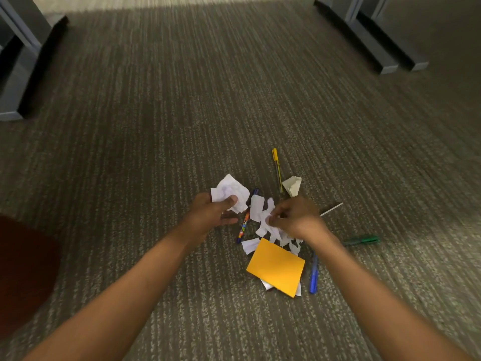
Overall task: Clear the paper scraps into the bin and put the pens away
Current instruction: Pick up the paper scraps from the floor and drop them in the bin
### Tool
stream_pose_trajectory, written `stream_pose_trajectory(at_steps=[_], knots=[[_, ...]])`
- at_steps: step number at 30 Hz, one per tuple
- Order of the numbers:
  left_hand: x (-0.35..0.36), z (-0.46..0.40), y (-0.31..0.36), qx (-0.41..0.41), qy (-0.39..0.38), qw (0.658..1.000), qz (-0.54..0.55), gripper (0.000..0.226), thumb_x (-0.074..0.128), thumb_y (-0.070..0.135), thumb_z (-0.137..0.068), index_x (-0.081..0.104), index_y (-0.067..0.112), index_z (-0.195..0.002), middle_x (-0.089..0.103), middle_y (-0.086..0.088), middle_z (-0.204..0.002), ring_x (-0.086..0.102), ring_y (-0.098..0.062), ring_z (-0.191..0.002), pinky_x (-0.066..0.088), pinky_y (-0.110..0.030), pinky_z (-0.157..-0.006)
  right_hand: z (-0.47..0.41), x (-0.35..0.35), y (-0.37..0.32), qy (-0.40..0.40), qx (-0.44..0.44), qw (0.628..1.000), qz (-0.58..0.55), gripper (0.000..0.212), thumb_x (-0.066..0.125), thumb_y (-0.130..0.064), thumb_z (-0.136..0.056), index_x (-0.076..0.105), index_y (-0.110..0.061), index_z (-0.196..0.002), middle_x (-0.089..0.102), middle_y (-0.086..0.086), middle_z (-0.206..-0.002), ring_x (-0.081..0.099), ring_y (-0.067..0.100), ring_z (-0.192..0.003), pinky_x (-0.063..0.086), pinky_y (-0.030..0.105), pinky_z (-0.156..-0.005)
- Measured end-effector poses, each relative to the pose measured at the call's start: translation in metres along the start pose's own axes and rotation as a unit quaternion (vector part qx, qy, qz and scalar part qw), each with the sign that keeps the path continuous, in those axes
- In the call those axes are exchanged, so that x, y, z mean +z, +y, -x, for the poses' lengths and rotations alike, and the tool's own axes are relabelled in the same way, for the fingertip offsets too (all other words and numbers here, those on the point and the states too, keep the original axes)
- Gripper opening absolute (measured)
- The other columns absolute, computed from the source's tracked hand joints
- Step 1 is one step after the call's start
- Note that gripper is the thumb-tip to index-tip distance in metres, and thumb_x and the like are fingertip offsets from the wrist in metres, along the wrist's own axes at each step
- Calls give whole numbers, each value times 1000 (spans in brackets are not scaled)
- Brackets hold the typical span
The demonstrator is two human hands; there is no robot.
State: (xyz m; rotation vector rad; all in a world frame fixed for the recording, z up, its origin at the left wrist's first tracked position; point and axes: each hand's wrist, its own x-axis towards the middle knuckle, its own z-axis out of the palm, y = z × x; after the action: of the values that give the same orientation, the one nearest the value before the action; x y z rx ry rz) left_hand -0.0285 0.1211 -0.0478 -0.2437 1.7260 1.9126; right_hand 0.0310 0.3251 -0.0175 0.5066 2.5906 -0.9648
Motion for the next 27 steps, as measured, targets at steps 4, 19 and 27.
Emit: stream_pose_trajectory(at_steps=[4,19,27], knots=[[-1,3,-2,-1,6,1000,2,9,67,10,-88,72,15,-95,77,-2,-90,72,-19,-83,61,-33,-64,2,18,-7,51,-43,996,67,11,77,-26,-78,79,-16,-79,76,4,-84,69,20,-81,45,23,-66],[-10,23,6,-6,9,999,38,12,63,9,-91,68,12,-100,70,-15,-109,68,-28,-98,62,-39,-73,-13,-5,-4,-8,11,965,-263,58,83,-12,-74,55,-8,-125,69,8,-106,66,25,-99,56,46,-86],[-18,27,1,-4,-11,1000,23,20,62,6,-90,67,1,-109,73,-12,-96,71,-20,-79,62,-34,-66,-27,40,-18,51,-104,992,47,52,72,-19,-82,55,-1,-128,48,18,-133,50,33,-120,37,28,-82]])
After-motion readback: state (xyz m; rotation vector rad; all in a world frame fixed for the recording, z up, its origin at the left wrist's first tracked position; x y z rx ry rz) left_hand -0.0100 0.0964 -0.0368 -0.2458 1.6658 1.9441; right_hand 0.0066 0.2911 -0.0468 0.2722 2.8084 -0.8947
